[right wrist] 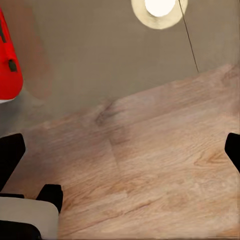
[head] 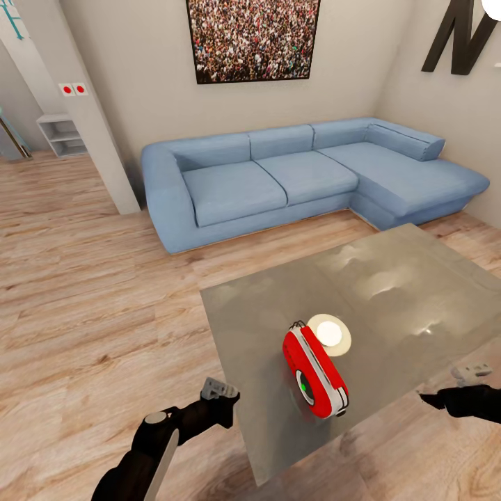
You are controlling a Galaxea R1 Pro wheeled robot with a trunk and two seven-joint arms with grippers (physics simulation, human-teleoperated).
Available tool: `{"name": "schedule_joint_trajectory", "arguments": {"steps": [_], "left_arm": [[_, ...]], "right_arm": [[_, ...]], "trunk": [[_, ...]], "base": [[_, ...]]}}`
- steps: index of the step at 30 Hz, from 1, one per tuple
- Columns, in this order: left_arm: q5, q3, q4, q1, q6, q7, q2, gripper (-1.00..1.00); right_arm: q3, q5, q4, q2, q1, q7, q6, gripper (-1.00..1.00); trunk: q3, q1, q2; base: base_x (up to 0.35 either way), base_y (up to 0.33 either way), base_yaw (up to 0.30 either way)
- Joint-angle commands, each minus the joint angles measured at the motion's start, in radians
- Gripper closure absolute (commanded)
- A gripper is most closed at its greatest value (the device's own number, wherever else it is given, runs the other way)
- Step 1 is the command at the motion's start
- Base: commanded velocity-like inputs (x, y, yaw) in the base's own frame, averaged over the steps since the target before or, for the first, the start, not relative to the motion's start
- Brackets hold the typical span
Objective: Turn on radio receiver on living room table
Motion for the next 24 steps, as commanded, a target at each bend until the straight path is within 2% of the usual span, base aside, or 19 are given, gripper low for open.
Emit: {"name": "schedule_joint_trajectory", "arguments": {"steps": [1, 6, 11, 24], "left_arm": [[0.0, 0.001, 0.0, 0.0, 0.0, 0.0, 0.0, 1.0], [0.0, 0.005, -0.001, 0.0, 0.0, 0.0, 0.001, 1.0], [-0.001, 0.006, -0.001, 0.0, 0.001, 0.0, 0.002, 1.0], [-0.003, 0.006, -0.001, 0.0, 0.001, 0.0, 0.003, 1.0]], "right_arm": [[-0.006, -0.001, 0.014, 0.0, 0.003, 0.0, -0.011, -1.0], [-0.023, -0.001, 0.125, 0.005, 0.013, -0.004, -0.087, -1.0], [-0.026, -0.001, 0.222, 0.011, 0.015, -0.007, -0.185, -1.0], [-0.026, -0.001, 0.259, 0.017, 0.015, -0.011, -0.222, -1.0]], "trunk": [[0.0, 0.0, 0.0], [0.0, 0.0, 0.0], [0.0, 0.0, 0.0], [0.0, 0.0, 0.0]], "base": [[0.0, 0.0, 0.0], [-0.088, 0.0, 0.0], [-0.28, 0.0, 0.0], [-0.334, 0.0, 0.0]]}}
